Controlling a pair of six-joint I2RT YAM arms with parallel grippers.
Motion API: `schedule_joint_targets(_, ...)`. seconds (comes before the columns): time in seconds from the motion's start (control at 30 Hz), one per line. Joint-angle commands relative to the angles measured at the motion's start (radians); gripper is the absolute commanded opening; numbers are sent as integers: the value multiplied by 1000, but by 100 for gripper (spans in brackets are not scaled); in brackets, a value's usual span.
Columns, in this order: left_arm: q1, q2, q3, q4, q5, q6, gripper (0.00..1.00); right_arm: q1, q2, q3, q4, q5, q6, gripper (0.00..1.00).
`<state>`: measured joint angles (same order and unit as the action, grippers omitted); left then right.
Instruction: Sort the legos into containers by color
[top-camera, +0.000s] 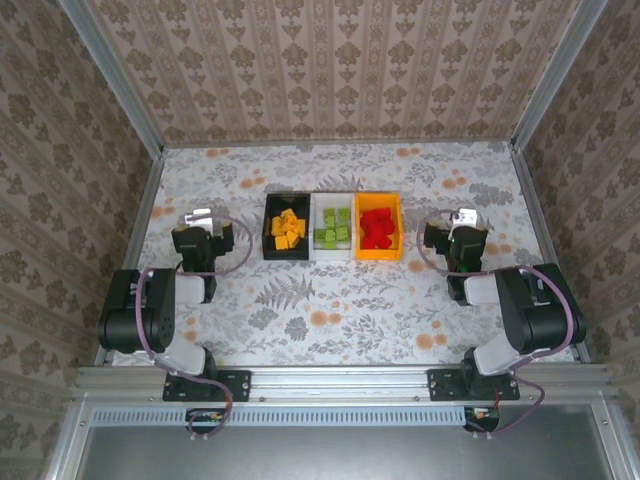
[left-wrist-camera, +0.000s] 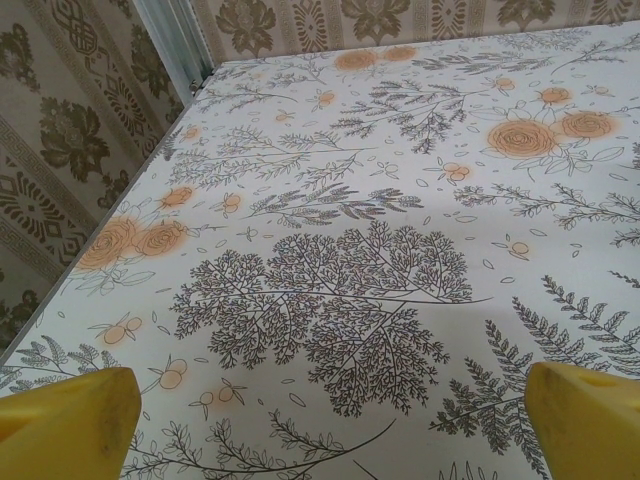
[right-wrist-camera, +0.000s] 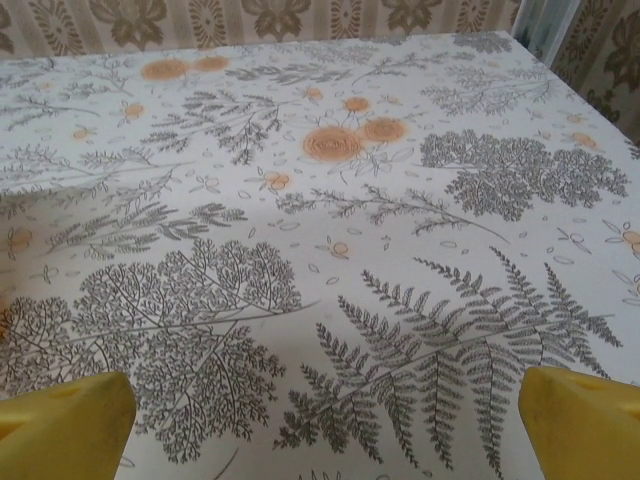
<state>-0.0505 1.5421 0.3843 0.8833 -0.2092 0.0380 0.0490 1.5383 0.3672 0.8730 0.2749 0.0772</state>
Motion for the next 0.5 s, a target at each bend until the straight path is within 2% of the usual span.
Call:
schedule_joint_targets(0.0,3,-1,-5,28,-7,-22,100,-5,-11,17,23,-19,-4,100)
schedule_joint_targets(0.47,-3,-1,-2,26,-1,-10,100,-6,-9,14,30,-21,-4,100)
